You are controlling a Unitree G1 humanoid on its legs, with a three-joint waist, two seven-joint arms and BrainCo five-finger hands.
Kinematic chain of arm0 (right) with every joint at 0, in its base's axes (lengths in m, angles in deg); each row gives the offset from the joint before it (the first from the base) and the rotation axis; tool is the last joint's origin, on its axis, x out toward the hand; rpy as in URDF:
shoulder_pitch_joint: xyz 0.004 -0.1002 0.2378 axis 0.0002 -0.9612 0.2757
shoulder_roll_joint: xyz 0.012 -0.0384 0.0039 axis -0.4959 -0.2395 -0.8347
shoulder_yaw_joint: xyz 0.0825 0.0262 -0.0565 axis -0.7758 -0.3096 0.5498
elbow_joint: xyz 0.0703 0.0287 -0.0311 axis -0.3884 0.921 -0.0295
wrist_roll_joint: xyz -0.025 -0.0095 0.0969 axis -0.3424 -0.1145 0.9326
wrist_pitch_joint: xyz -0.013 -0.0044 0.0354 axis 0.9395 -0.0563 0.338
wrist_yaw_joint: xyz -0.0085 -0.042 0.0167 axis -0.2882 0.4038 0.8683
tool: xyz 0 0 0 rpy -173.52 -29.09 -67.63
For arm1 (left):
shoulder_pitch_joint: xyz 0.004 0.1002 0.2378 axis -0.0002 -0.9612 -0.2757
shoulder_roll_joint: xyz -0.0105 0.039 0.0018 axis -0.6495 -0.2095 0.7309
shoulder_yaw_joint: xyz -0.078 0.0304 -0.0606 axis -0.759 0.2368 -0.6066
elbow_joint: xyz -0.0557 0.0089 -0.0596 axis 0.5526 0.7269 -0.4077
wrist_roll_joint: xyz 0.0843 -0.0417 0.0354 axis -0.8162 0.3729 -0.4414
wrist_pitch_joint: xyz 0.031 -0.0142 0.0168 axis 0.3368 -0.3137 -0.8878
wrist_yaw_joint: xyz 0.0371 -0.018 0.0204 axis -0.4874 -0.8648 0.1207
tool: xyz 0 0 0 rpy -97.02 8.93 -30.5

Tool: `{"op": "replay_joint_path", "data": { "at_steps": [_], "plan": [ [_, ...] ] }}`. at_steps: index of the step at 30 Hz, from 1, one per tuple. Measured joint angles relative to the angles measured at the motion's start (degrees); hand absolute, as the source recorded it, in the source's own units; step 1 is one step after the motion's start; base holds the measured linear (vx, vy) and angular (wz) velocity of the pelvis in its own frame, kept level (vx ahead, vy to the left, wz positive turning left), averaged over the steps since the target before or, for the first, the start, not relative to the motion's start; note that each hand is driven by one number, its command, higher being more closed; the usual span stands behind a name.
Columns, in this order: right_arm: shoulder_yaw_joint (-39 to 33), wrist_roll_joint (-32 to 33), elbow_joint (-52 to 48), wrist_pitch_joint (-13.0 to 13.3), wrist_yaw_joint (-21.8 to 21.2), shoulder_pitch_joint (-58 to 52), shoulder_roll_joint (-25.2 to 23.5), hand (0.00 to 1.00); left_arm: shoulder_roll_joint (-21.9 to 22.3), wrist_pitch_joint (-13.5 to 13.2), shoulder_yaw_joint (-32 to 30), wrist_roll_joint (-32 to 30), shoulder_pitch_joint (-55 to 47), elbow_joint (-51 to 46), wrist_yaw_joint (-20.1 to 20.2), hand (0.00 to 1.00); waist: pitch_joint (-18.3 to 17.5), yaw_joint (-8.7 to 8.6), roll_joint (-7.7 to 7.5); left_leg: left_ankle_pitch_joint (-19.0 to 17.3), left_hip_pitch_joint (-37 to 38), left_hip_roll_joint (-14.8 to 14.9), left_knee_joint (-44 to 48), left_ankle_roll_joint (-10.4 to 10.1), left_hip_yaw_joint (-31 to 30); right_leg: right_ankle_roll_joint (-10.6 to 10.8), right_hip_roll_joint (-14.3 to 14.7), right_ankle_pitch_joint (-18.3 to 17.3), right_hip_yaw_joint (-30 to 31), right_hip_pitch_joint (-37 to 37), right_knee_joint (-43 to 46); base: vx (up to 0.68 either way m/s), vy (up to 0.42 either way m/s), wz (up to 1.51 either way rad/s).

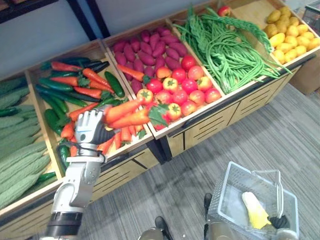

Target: Pick vegetable in the basket

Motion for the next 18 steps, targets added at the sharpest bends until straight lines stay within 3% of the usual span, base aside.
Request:
{"op": "replay_joint_path", "data": {
  "at_steps": [3,7,8,18],
  "plan": [
    [5.2,-4.7,-3.3,0.8,-0.9,1.8,7.9,1.00,-0.6,-2.4,2.5,0.1,0.0,-0.6,1.2,1.00,0.0,-1.41,-0.01,-2.6,1.4,0.2,2.1,0.2,4.2,0.6,0.4,0.4,4.5,-0.4,0.0,-0.03,0.043,-0.68],
    [13.5,-8.2,-9.4,2.5,-2.3,4.3,15.5,1.00,-2.7,-3.6,4.7,0.5,0.1,-0.6,2.6,1.00,-0.1,-1.90,-0.21,-5.6,3.2,0.5,4.4,0.1,10.8,1.6,1.6,1.1,11.5,-2.0,0.0,-0.04,0.039,-0.91],
    [15.4,-8.4,-10.6,3.5,-3.2,5.0,16.9,1.00,-2.8,-4.1,4.9,0.5,0.1,-0.6,3.1,1.00,-0.1,-2.93,-0.22,-6.4,3.6,0.7,5.3,-0.1,11.4,1.9,1.9,1.3,12.6,-2.1,0.0,0.00,0.024,-0.66],
    [27.7,-7.1,-16.3,5.0,-10.3,8.8,22.9,1.00,-4.7,-5.6,14.6,0.8,6.3,6.9,6.5,1.00,-0.1,-4.02,-0.32,-11.6,8.1,2.5,9.8,-0.7,20.3,2.5,4.7,2.8,22.0,-2.0,0.0,0.00,0.014,-0.54]
  ]
}}
